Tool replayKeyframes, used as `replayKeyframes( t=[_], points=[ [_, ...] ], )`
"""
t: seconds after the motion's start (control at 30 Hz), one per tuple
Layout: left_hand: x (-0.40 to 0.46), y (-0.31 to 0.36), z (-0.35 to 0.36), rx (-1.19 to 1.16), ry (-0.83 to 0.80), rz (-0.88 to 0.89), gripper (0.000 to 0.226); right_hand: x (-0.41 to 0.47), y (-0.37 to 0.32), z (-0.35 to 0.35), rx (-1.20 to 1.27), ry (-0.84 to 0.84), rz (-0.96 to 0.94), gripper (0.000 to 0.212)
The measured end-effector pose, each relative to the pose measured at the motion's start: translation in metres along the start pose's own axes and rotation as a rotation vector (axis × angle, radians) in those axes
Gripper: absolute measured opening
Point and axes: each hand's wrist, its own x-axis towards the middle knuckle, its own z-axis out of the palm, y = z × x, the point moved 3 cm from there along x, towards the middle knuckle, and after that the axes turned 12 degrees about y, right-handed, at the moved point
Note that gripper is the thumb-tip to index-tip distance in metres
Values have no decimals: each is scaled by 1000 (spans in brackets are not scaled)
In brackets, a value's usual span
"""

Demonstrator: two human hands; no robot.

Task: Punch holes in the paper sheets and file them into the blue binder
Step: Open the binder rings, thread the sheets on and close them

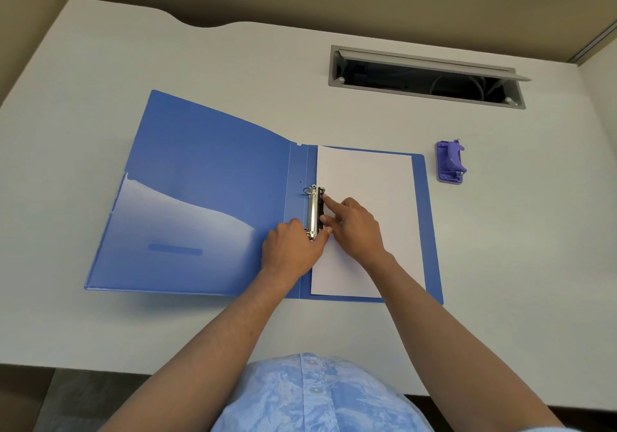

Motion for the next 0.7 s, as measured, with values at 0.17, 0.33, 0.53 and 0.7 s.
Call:
replayKeyframes(
  t=[0.17,0.33,0.53,0.7],
  points=[
    [-2,0,0,-5,26,22,50,1,-1,0,-23,-17,-5,46],
    [-3,2,1,0,23,26,47,3,-1,1,-27,-35,-8,42],
    [-3,4,-1,9,13,37,43,4,-2,-1,-44,-46,-5,42],
    [-3,1,-2,-24,4,34,45,2,-3,0,-11,-48,10,45]
  ],
)
